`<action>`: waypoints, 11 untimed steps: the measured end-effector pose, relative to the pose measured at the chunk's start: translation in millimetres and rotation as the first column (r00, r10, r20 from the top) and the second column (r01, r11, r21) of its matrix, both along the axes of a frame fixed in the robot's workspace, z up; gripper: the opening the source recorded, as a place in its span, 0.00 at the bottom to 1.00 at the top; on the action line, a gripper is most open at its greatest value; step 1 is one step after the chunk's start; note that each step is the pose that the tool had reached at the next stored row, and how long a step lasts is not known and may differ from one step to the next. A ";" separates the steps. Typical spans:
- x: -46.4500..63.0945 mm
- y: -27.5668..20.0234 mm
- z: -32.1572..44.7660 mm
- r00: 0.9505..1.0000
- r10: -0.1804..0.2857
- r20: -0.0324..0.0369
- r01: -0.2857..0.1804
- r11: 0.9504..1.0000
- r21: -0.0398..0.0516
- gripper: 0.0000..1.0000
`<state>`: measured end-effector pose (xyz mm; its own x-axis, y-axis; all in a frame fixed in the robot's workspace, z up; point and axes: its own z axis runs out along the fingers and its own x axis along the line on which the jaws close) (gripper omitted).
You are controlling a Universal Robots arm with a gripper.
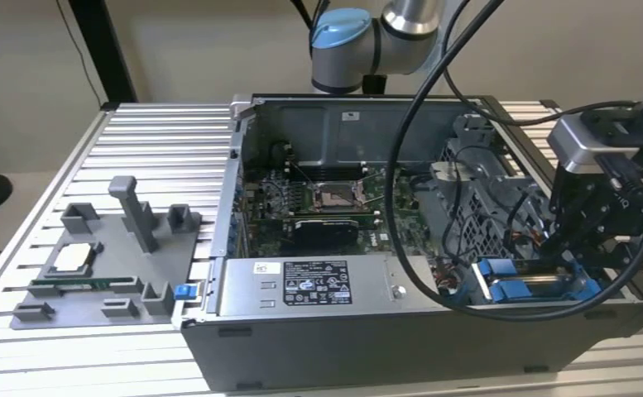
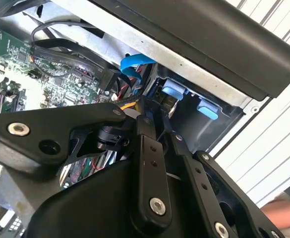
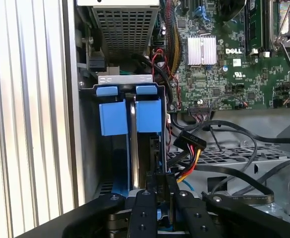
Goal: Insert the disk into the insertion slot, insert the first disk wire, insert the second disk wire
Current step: 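Insert the first disk wire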
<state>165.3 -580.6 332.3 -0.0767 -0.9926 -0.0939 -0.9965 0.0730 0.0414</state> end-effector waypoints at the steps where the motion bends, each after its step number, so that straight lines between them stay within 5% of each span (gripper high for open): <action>1: 0.0 0.0 -0.3 1.000 0.000 0.000 0.000 1.000 0.000 0.00; 6: 0.0 0.0 -0.7 1.000 0.000 0.000 0.000 1.000 0.000 0.00; 7: 0.0 0.0 -1.4 1.000 0.000 0.000 0.000 1.000 0.001 1.00; 11: 0.0 0.0 4.9 1.000 0.001 0.000 -0.001 1.000 0.000 1.00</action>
